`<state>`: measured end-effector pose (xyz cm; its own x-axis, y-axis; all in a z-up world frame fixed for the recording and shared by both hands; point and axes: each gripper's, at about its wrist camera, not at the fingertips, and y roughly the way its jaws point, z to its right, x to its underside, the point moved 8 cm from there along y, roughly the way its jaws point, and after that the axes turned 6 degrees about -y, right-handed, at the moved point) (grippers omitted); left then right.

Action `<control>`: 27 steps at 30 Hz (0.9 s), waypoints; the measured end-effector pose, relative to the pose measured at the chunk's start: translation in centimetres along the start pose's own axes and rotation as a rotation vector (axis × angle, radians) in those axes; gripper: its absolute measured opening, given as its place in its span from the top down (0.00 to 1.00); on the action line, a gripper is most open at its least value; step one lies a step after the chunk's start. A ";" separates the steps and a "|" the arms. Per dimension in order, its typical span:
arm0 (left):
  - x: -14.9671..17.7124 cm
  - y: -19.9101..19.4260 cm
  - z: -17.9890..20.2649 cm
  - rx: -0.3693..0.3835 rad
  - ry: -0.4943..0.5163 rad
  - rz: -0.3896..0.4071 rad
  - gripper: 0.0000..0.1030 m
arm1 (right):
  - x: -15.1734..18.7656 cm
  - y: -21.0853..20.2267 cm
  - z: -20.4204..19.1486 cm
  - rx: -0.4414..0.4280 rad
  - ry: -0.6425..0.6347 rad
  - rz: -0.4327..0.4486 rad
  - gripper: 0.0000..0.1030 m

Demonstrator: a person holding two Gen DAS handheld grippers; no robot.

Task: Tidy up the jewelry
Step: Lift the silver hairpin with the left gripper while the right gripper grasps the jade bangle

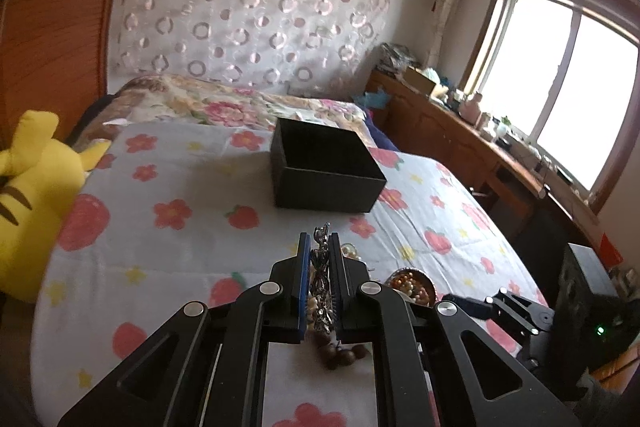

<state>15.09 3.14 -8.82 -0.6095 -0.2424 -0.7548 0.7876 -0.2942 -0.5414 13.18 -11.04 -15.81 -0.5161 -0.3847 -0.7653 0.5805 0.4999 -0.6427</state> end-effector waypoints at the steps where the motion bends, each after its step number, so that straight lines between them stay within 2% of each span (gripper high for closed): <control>1: 0.1 -0.2 -0.2 -0.004 -0.002 0.003 0.93 | -0.2 0.2 -0.1 0.009 -0.008 -0.001 0.19; 11: 0.8 -2.2 -2.6 -0.037 -0.033 0.043 0.93 | -1.6 2.3 -0.9 0.005 -0.074 -0.061 0.19; 22: 1.2 -2.6 -2.8 -0.043 -0.031 0.051 0.92 | -1.1 4.0 -1.3 -0.010 -0.108 -0.127 0.19; 24: 1.2 -2.6 -2.8 -0.043 -0.031 0.050 0.92 | -0.9 4.0 -1.2 0.009 -0.122 -0.131 0.27; 27: 1.2 -2.5 -2.9 -0.042 -0.029 0.051 0.92 | -0.9 3.9 -1.2 0.005 -0.122 -0.132 0.28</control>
<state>12.65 6.25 -9.38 -0.5702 -0.2826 -0.7714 0.8206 -0.2415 -0.5180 15.18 -7.85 -17.64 -0.5078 -0.5380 -0.6728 0.5163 0.4351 -0.7376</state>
